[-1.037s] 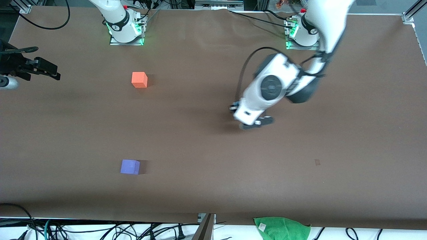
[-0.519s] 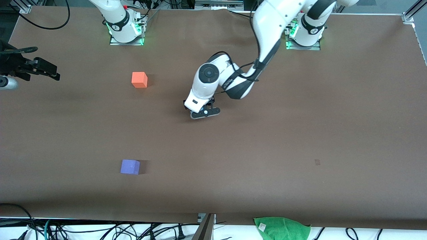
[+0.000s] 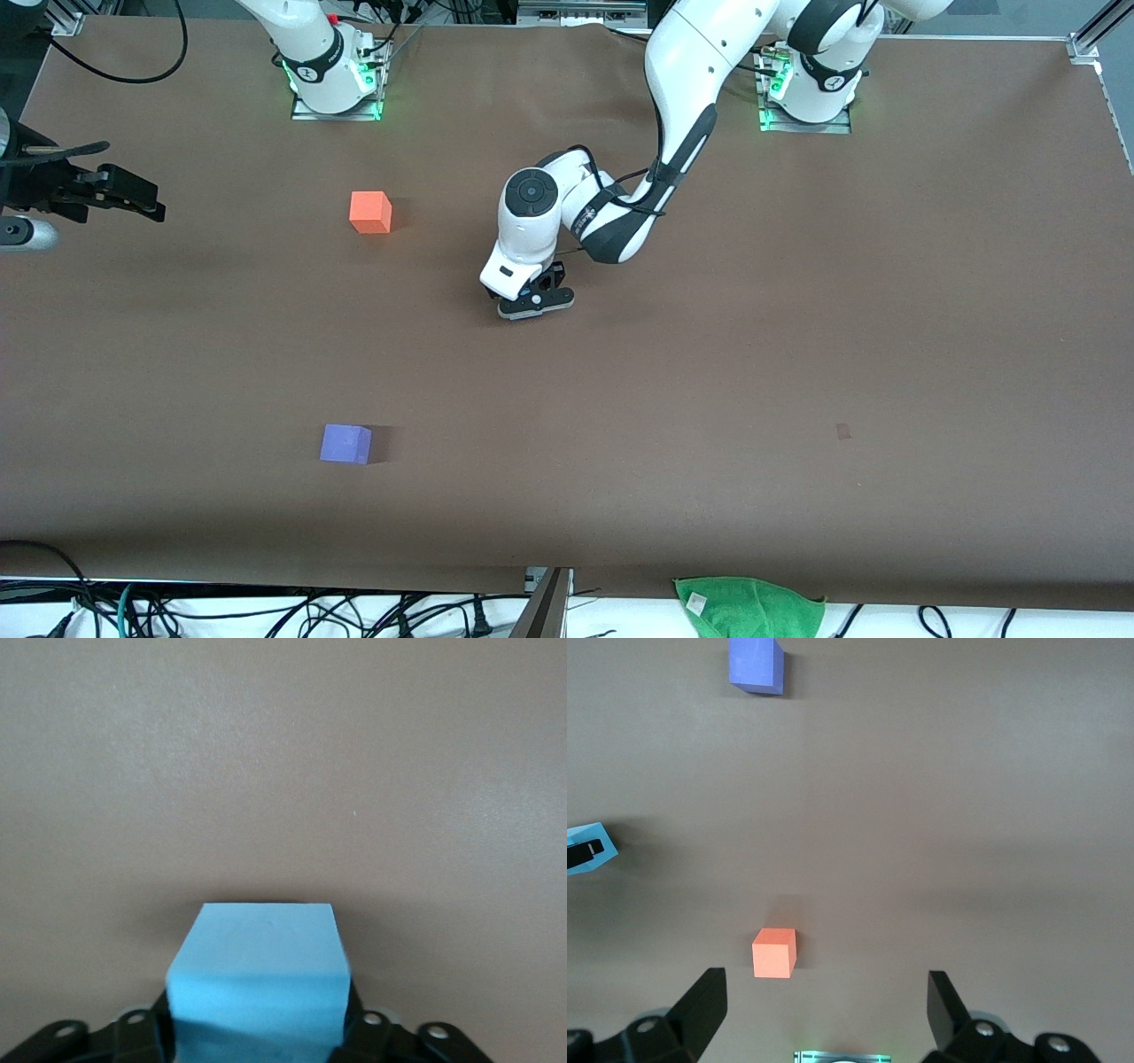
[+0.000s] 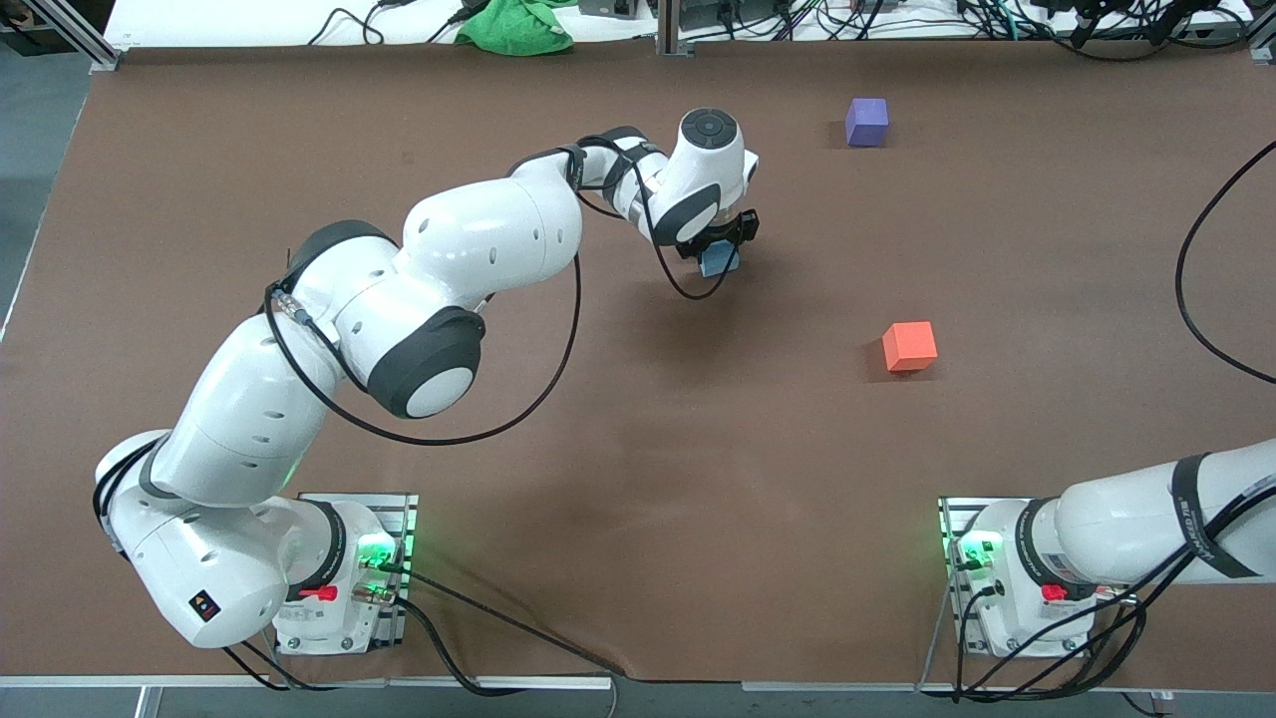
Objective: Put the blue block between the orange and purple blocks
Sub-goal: 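Carry the light-blue cube with the left gripper toward the table middle, then set the cube down with the left gripper while the right gripper approaches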
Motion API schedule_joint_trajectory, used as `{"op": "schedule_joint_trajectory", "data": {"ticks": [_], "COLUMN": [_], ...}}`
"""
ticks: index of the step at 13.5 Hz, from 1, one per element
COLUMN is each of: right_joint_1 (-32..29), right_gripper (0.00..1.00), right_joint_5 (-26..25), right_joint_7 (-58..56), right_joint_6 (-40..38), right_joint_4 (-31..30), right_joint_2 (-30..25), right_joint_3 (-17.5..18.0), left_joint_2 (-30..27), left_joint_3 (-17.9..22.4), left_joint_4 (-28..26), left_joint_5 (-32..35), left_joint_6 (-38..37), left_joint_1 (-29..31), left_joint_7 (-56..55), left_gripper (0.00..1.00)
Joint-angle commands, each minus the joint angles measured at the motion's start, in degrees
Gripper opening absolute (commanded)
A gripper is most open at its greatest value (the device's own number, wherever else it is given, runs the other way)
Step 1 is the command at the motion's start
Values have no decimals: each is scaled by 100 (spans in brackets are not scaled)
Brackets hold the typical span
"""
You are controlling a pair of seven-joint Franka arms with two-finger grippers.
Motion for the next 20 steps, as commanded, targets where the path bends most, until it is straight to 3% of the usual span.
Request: {"op": "schedule_joint_trajectory", "data": {"ticks": [1, 5, 9, 20], "right_joint_1": [-18, -62, 183, 2344], "right_gripper": [100, 100, 100, 100], "right_joint_5": [23, 40, 23, 110], "right_joint_7": [-106, -115, -80, 1842], "right_joint_6": [-6, 3, 397, 2216], "right_joint_4": [63, 54, 19, -16], "right_joint_2": [139, 490, 840, 2194], "right_joint_3": [39, 30, 65, 74], "left_joint_2": [-91, -486, -1250, -3633], "left_joint_3": [52, 61, 16, -10], "left_joint_4": [168, 142, 141, 133], "left_joint_5": [155, 173, 138, 120], "left_joint_6": [-165, -560, -1333, -4997], "left_joint_1": [9, 158, 790, 2566], "left_joint_7": [52, 70, 105, 3231], "left_gripper": [100, 100, 100, 100]}}
